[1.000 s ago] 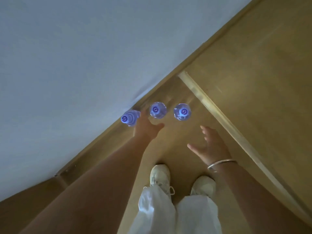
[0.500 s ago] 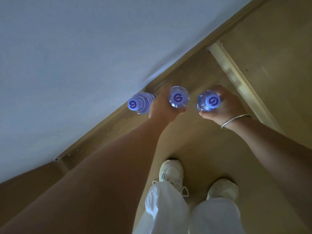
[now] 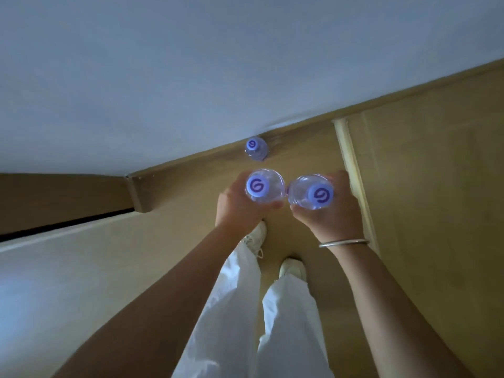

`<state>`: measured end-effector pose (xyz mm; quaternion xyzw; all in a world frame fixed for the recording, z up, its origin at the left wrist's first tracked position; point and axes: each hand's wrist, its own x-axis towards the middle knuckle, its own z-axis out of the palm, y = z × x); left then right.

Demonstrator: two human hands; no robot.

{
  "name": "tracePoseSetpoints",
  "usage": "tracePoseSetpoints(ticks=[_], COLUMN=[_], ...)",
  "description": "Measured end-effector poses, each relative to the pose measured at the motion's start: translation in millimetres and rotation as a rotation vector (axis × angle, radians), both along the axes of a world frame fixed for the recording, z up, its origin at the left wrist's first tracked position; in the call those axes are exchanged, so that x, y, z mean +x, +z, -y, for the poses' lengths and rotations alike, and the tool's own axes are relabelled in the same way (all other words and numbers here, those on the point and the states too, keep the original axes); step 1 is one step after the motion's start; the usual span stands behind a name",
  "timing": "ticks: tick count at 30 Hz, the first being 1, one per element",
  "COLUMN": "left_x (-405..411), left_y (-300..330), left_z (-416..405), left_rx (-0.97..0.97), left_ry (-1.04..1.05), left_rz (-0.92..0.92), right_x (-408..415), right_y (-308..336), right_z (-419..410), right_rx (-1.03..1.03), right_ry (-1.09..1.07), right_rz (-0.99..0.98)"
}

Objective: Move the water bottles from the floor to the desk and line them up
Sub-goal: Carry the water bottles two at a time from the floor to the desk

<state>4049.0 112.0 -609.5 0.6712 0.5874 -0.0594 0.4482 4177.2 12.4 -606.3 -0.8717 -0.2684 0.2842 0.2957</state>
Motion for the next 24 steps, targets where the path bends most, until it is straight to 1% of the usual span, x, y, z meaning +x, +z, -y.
tracePoseSetpoints(ticks=[3, 7, 11, 14, 18, 22, 24], left_x=[-25, -63, -107, -151, -219, -297, -338], left_y=[88, 205, 311, 378, 448, 487, 497], left_z=[11, 28, 50, 70, 99, 135, 155], left_rx=[0.049, 0.155, 0.258, 0.358, 0.489, 0.59, 0.636], left_ry=[0.123, 0.293, 0.441, 0.488, 0.564, 0.704, 0.788], left_rz=[0.065, 0.185, 0.217, 0.135, -0.012, -0.087, -0.117], right_x=[-16, -42, -79, -112, -165, -240, -285], right_y=[77, 177, 266, 321, 386, 441, 458], right_z=[0, 3, 4, 5, -1, -4, 1], right_rx=[0.083, 0.295, 0.445, 0.469, 0.467, 0.408, 0.414], right_ry=[0.1, 0.262, 0.457, 0.631, 0.869, 1.154, 1.256], right_rz=[0.05, 0.09, 0.106, 0.141, 0.121, 0.087, 0.067])
